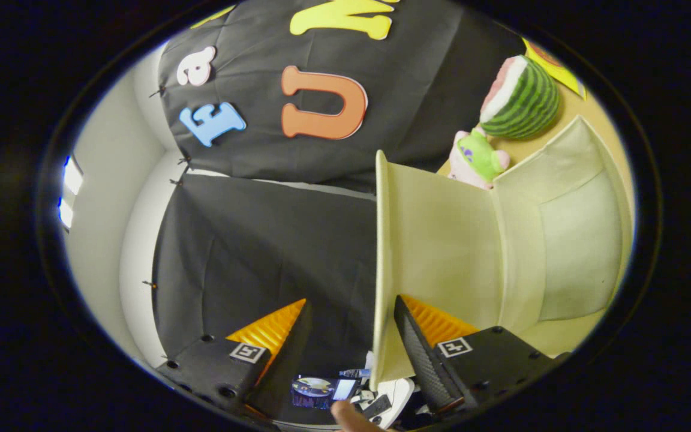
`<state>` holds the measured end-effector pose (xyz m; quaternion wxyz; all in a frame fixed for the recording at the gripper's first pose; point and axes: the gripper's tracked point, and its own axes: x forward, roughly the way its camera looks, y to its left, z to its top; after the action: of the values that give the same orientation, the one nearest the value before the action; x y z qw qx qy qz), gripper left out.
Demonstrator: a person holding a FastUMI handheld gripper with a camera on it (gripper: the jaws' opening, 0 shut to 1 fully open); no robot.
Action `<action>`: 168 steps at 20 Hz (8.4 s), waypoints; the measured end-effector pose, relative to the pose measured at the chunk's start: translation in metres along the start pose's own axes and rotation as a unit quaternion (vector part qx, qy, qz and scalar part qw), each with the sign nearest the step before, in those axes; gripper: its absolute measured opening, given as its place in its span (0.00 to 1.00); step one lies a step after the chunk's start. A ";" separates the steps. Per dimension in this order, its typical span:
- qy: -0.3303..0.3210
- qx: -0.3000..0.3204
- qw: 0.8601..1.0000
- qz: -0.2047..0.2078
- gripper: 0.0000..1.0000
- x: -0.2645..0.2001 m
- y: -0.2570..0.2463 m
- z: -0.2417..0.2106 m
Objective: Open the storage box then place both shoes into the box .Put the left shoe in first, then the right shoe, with the right side of both shoes facing outward in a uniform manner.
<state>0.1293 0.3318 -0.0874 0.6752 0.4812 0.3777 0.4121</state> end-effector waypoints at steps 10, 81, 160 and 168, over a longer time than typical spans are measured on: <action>0.022 -0.106 0.988 -0.110 1.00 -0.033 -0.038 -0.016; -0.048 -0.130 0.928 -0.346 0.06 -0.139 -0.185 0.053; -0.073 -0.067 0.851 -0.516 0.06 -0.441 -0.406 0.110; -0.064 -0.094 0.875 -0.471 0.05 -0.405 -0.315 0.090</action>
<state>0.1203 -0.1333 -0.3218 0.8544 0.2059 0.4747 0.0471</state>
